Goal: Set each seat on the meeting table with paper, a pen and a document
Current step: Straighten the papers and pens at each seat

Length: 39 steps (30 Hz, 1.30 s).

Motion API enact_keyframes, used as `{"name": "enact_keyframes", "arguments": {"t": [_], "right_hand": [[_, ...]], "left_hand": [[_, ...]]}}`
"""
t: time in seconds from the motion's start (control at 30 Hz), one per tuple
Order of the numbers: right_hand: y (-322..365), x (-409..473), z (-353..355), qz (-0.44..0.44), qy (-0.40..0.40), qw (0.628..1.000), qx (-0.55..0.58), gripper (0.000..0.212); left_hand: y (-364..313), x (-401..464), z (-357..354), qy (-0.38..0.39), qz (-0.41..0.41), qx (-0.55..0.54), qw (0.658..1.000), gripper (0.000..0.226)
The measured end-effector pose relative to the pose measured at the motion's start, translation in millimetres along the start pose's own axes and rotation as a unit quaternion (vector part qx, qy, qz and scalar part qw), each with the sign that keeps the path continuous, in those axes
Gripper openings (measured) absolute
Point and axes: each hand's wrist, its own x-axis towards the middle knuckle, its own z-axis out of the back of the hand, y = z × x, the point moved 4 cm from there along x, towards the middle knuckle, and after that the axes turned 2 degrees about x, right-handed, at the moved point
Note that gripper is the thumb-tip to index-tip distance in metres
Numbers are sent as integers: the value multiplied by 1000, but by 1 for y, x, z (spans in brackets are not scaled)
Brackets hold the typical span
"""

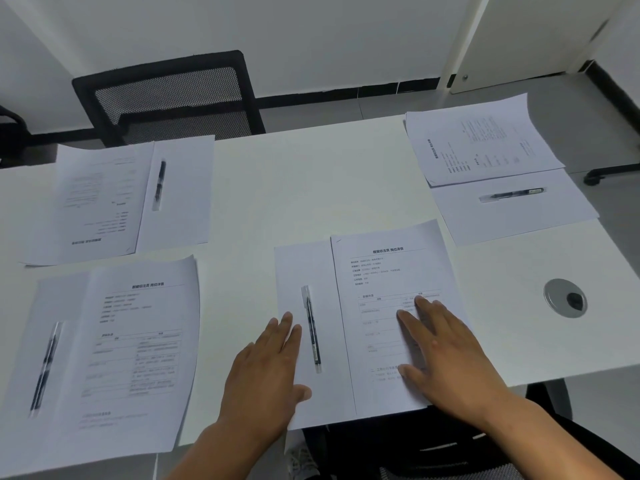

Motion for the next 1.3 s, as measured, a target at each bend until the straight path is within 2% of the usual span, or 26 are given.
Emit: {"name": "enact_keyframes", "arguments": {"t": [0.4,0.57,0.7,0.93,1.3], "right_hand": [[14,-6,5,8,-3,1000,8,86],[31,-15,24,11,-12,1000,9,86],[57,-23,52,36,-33,999,8,83],[112,-39,96,96,-83,991,37,78],[184,-69,122,159,-82,984,15,80]], "left_hand": [[0,-2,11,11,21,-3,1000,105],[1,-11,35,-13,44,-8,999,99],[-2,-26,68,-56,65,-8,996,92],[-2,-62,113,-111,103,-17,988,92],[45,-138,137,-118,171,-24,978,94]]}}
